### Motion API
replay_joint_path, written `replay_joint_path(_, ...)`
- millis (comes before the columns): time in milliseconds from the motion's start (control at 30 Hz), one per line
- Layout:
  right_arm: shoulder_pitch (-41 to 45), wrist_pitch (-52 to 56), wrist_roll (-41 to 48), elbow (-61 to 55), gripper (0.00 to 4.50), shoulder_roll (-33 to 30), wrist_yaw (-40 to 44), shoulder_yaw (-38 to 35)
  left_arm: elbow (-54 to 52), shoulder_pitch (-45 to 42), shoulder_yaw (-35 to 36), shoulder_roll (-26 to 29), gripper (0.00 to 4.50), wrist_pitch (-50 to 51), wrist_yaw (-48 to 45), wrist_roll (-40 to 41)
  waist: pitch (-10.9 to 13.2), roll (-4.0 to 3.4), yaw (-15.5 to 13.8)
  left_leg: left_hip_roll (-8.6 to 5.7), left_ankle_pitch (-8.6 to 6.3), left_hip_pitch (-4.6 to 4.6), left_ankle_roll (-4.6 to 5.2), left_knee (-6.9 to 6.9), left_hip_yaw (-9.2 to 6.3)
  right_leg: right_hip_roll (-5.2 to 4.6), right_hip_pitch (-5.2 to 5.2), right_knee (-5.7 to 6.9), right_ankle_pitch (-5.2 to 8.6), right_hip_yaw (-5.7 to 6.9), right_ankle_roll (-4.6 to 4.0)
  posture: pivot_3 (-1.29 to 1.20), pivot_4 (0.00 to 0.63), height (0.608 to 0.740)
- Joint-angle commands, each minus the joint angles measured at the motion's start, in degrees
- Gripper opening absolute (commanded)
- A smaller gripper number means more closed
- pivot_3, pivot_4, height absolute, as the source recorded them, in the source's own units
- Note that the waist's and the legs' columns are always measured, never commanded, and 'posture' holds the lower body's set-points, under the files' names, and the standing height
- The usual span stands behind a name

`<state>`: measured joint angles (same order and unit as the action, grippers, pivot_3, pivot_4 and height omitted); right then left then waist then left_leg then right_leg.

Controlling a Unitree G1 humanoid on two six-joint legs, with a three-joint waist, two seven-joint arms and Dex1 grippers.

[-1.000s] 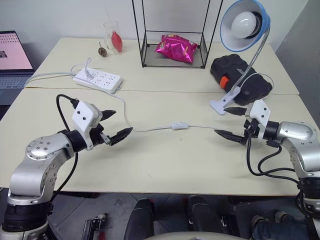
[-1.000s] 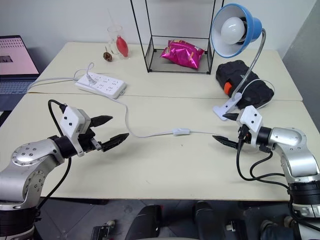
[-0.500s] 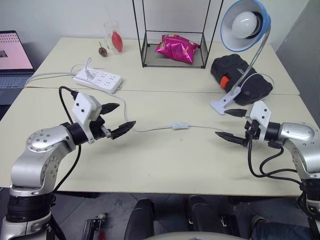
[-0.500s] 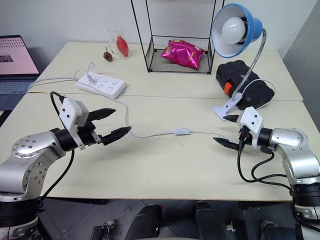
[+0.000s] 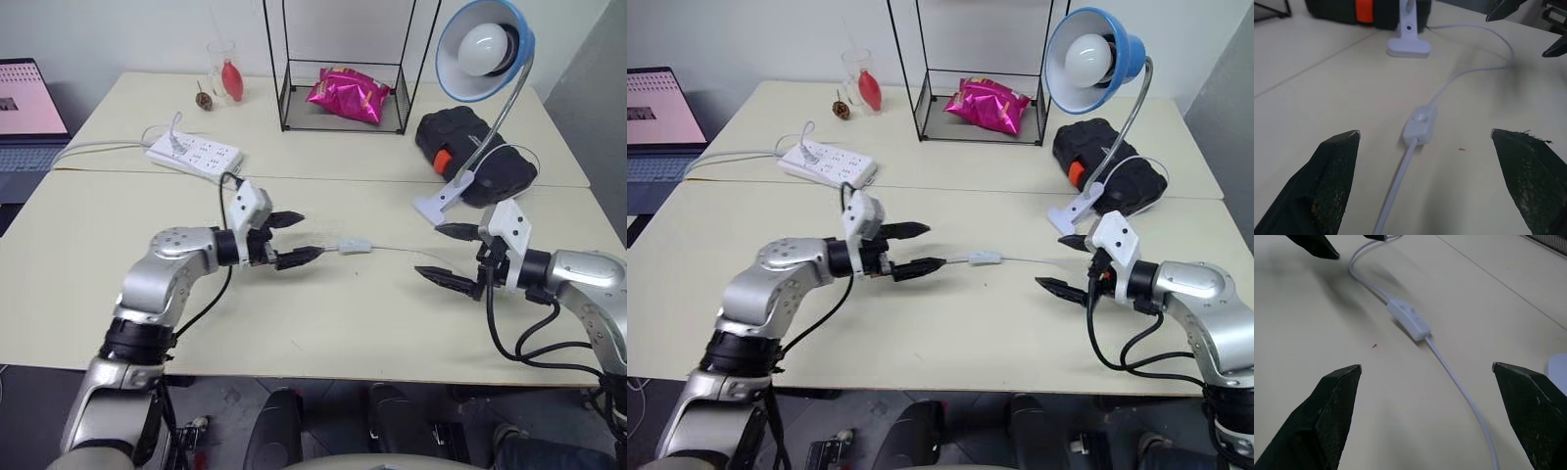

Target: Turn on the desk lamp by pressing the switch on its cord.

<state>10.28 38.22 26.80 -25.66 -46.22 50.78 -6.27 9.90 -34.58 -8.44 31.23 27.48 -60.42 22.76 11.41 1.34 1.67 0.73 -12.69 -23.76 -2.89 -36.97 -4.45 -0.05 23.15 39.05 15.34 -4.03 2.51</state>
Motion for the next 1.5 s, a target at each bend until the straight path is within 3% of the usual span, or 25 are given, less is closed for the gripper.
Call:
replay_joint_path(33,-2.4,1.7,2.2,-5.6,4.5,-1.2,-1.0,-2.7,7.9,-5.2,-1.9,-2.9,4.49,-2.3,-3.0,-2.1,0.0,0.0,0.0,0.0,0.0,0.0,0.0,0.0,0.0,0.0,0.0,0.0,0.02,0.0,0.03,0.0,0.15,0.74)
replay_joint_path(333,-7.6,3.6,3.4,-10.7,4.5,-2.1,-3.0,-5.4,26.7,-14.6,-4.2,-9.9,4.49,-2.7,-7.4,-7.0,0.0,0.01,0.2,-0.02,0.0,-0.01,0.0,-0.02,0.0,0.02,0.0,0.0,0.13,-0.02,0.24,0.0,0.15,0.74)
replay_joint_path(700,-9.3,3.9,4.0,-12.9,4.5,-2.5,-5.1,-6.2,32.4,-16.9,-3.9,-12.4,4.49,-2.5,-10.5,-9.3,0.0,0.02,0.2,-0.02,0.0,-0.03,0.0,-0.02,-0.03,0.02,0.0,0.01,0.12,-0.02,0.27,0.0,0.15,0.74)
replay_joint_path(800,-9.3,3.9,4.0,-13.0,4.5,-2.6,-5.4,-6.1,33.7,-17.1,-3.8,-13.1,4.06,-4.5,-9.7,-10.3,0.0,0.02,0.1,-0.03,0.0,-0.03,0.0,-0.02,-0.03,0.01,0.0,0.01,0.12,-0.02,0.27,0.0,0.15,0.74)
replay_joint_path(1267,-9.6,4.2,4.5,-14.2,4.5,-1.6,-7.1,-4.5,35.5,-15.6,-4.1,-14.7,1.18,-16.2,-7.1,-16.0,0.0,0.02,0.1,-0.03,0.0,-0.03,0.0,-0.02,-0.03,0.01,0.0,0.0,0.12,-0.02,0.27,0.0,0.15,0.74)
replay_joint_path(1500,-10.5,4.3,4.7,-16.1,4.5,0.7,-8.8,-1.6,33.5,-14.3,-3.3,-14.6,1.09,-17.9,-6.1,-16.4,0.0,0.02,0.2,-0.02,0.0,-0.03,0.0,-0.02,-0.03,0.01,0.0,0.0,0.12,-0.03,0.27,0.0,0.15,0.74)
